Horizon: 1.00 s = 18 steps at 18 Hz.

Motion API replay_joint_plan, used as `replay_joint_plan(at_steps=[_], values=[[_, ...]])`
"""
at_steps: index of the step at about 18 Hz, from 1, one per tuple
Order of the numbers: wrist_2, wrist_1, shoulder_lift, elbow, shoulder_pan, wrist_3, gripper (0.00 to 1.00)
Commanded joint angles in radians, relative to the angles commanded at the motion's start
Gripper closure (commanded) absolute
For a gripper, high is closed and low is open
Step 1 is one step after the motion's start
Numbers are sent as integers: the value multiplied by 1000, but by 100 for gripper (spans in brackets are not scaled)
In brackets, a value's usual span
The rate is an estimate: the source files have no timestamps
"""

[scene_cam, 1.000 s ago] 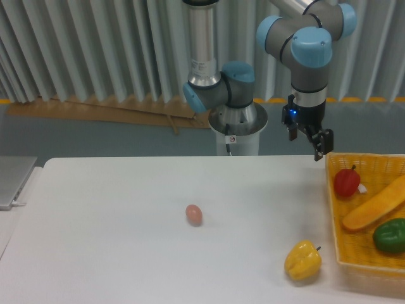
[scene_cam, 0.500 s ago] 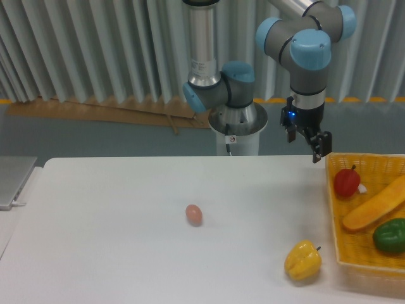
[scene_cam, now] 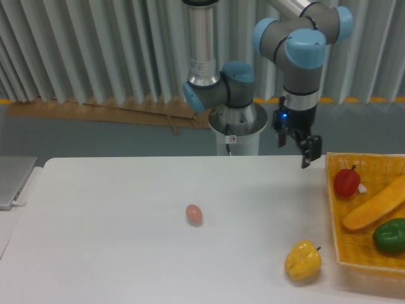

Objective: Place the red peppers in a basket

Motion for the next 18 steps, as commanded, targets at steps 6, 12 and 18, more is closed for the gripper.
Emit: replay_joint_plan(at_steps=[6, 12, 18], values=[[-6, 2, -21, 8, -28, -9, 0], [-6, 3, -25, 8, -28, -11, 0], [3, 3, -25, 9, -19, -12, 0]])
